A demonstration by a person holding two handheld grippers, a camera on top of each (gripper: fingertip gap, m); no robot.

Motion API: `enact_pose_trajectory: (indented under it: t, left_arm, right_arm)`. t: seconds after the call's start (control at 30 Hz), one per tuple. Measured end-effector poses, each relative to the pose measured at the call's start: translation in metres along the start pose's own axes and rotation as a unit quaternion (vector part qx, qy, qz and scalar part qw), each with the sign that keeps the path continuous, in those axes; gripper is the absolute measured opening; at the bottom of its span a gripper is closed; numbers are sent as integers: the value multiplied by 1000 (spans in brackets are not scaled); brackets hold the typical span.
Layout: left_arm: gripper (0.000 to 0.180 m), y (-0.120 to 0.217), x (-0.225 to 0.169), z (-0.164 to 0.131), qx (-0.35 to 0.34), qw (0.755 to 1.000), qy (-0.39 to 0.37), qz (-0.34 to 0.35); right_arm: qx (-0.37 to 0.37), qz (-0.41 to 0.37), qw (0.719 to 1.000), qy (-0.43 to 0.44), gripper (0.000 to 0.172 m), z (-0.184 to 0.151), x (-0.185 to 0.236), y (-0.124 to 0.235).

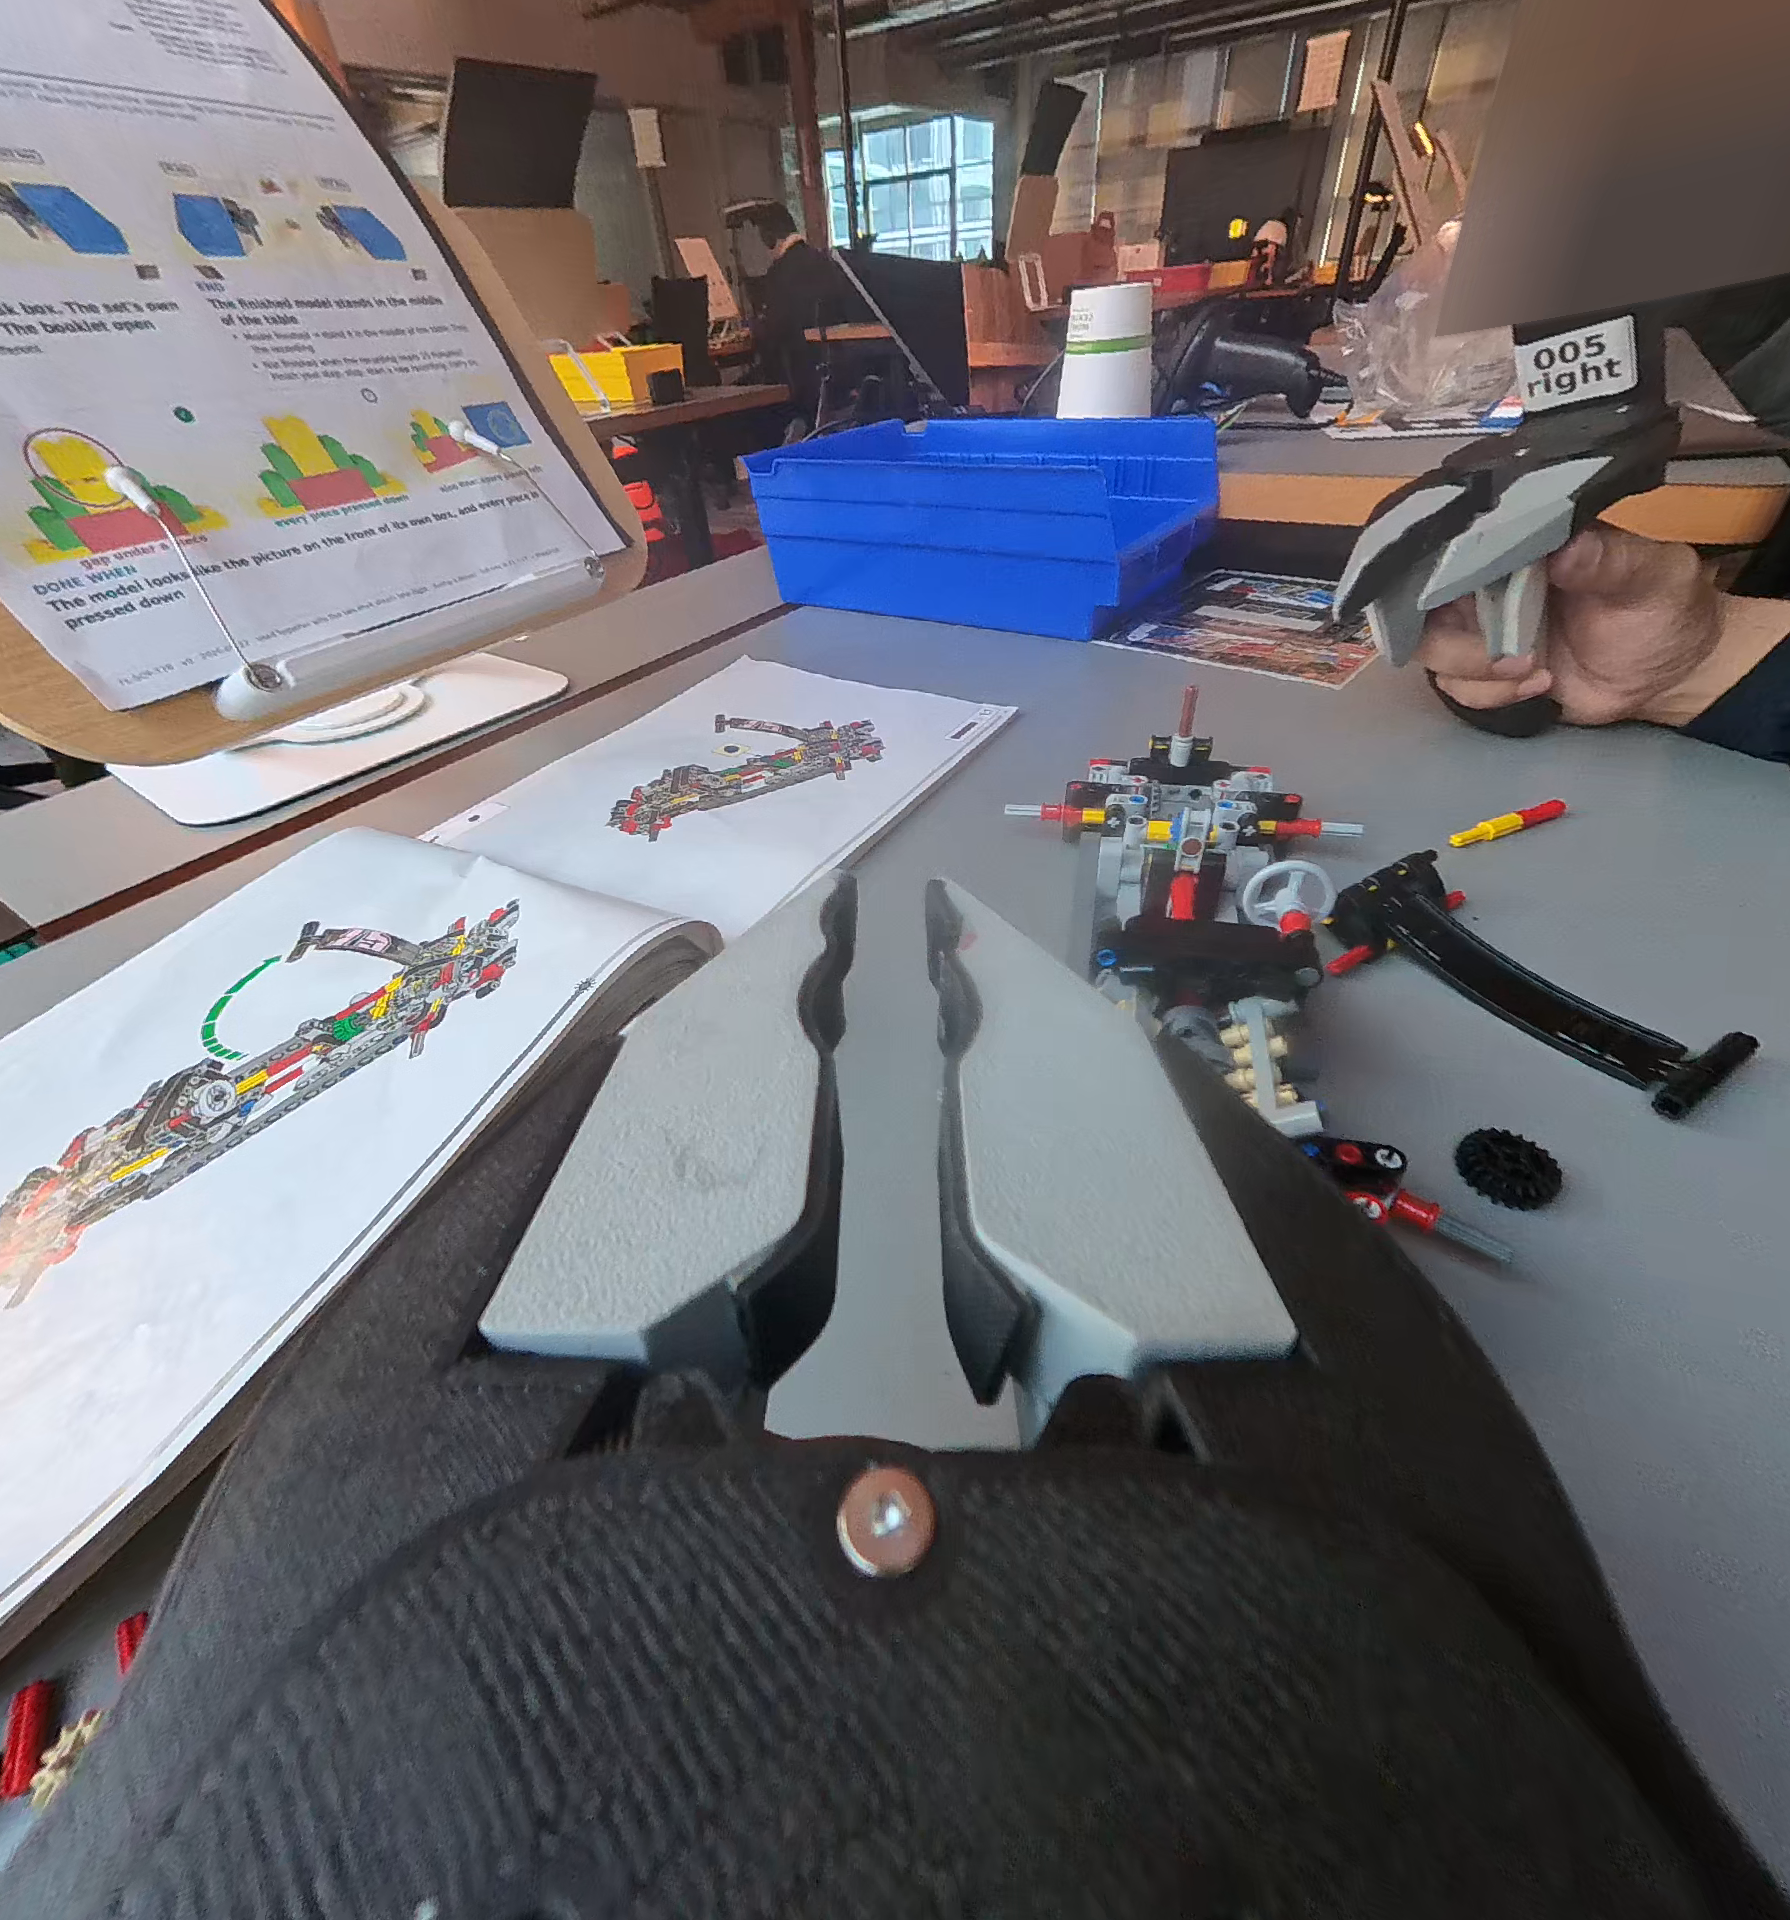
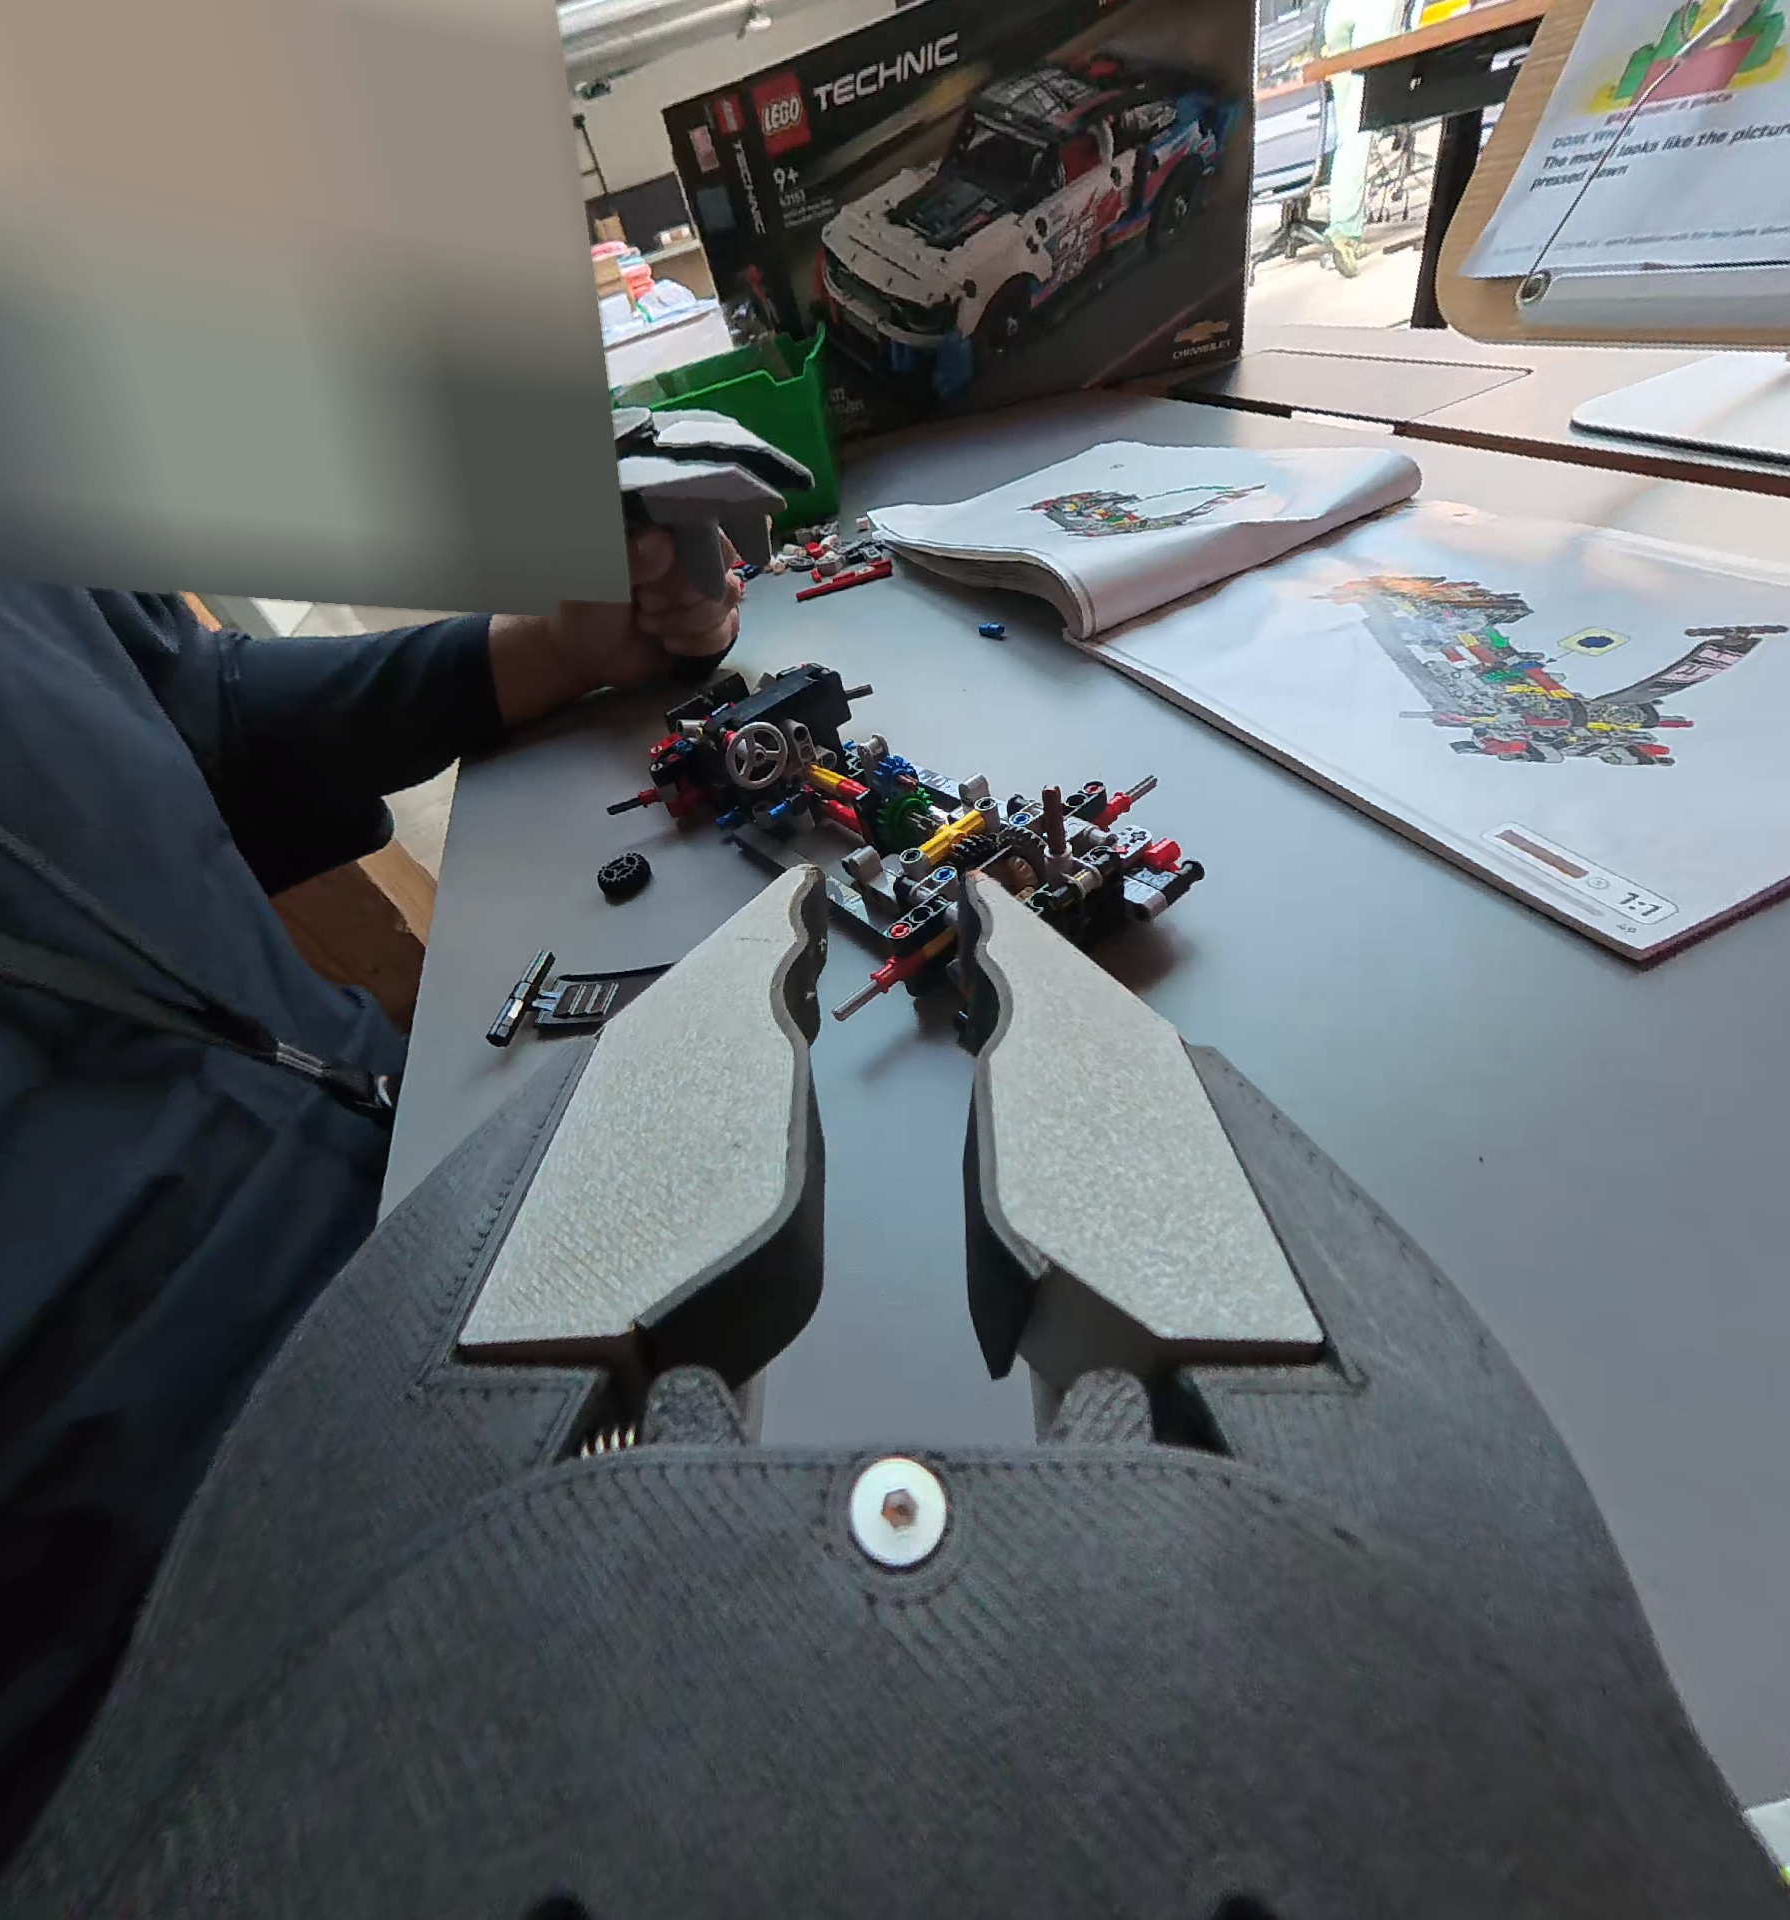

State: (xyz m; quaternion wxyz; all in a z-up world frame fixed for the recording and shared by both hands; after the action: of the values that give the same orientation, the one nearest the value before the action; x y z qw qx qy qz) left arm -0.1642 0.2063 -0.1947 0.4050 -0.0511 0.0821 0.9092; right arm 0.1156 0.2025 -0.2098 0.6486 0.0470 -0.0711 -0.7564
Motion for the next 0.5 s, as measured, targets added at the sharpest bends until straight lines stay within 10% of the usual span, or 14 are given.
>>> enact_pose_trajectory:
  t: [0.5]
  left_arm:
    - [8,-3,6,4,-8,1000,13,-16]
  right_arm:
    - [12,-4,1000,21,18,-2,-11,-1]
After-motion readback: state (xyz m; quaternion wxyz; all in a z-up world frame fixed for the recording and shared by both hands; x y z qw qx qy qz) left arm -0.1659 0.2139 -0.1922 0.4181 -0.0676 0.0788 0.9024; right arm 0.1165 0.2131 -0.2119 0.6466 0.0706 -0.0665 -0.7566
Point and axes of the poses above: each gripper's, where its closed fingertips meet, y back along the fingers, z out of its top, x = y × z across the jaws, the point moved 2 cm from there along y, back along the fingers, and after that the axes turned 13 degrees about y, right-handed, at the moved point
